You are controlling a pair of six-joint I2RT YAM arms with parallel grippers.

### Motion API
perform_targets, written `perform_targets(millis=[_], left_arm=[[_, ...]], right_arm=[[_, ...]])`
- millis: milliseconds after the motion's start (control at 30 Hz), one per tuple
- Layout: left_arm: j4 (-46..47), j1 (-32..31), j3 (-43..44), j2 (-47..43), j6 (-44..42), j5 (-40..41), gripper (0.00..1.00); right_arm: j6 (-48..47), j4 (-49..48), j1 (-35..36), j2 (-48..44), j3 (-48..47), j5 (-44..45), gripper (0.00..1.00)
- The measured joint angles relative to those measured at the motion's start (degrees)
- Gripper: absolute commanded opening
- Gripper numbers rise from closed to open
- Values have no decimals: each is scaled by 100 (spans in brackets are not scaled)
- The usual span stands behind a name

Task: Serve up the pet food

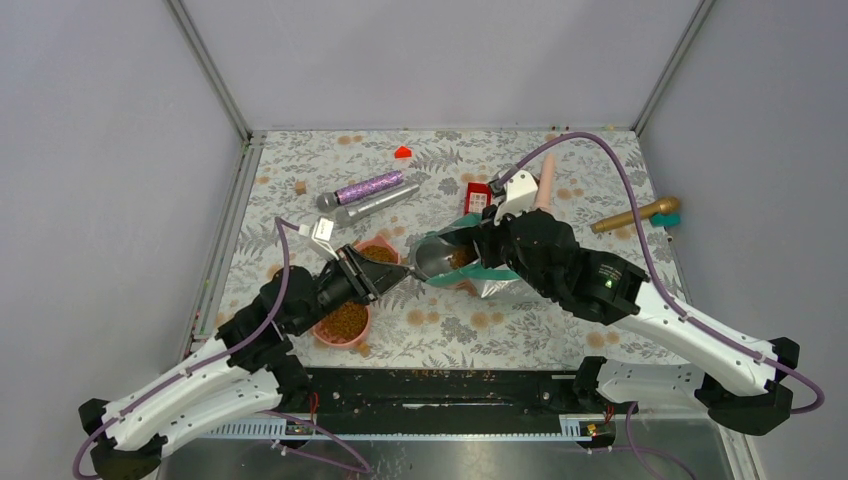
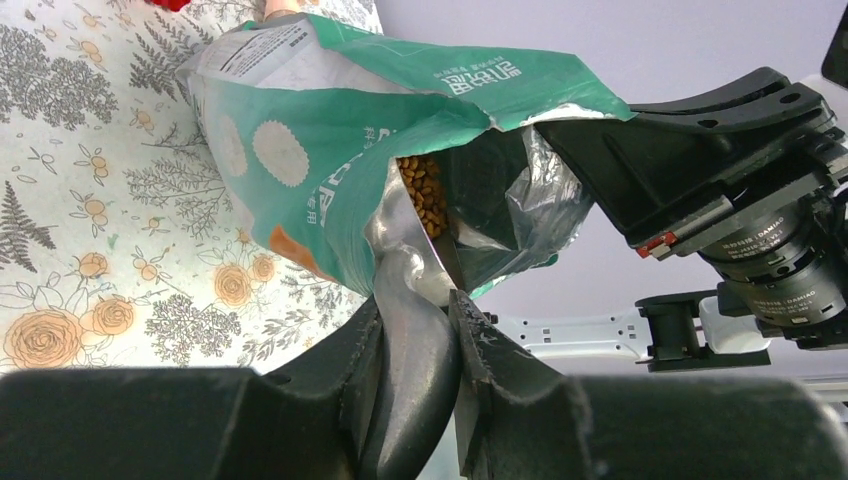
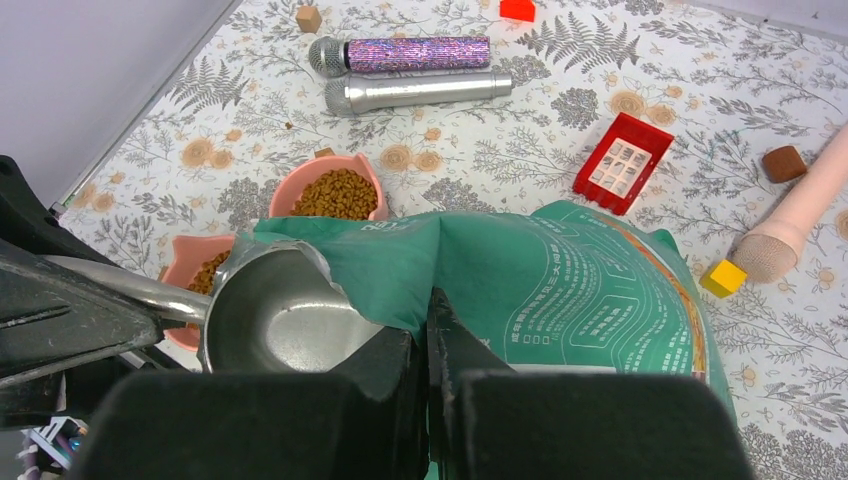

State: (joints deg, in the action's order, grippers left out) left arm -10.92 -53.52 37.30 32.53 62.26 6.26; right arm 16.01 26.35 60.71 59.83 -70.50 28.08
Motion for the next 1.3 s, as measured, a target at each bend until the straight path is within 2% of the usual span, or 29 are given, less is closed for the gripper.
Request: perform_targets(millis=[167, 333, 533, 700, 967, 1300], left_arm=[[-101, 13, 160, 87, -245, -7, 0], [-208, 63, 804, 822, -699, -188, 0], [527, 149, 1115, 1801, -1014, -743, 0], [1027, 166, 1248, 2184, -1239, -1060, 0], [1056, 175, 1241, 2050, -1381, -1056, 0], [1021, 157, 741, 721, -1032, -295, 0]], right_arm=[[-201, -44, -2, 0, 0, -83, 0], [-625, 173, -76, 83, -243, 11, 0], [-988, 527, -125, 503, -745, 678, 0], [-994, 557, -166, 518, -765, 785, 0], [-863, 584, -291, 437, -765, 796, 0], [-820, 638, -317, 306, -730, 780, 0]])
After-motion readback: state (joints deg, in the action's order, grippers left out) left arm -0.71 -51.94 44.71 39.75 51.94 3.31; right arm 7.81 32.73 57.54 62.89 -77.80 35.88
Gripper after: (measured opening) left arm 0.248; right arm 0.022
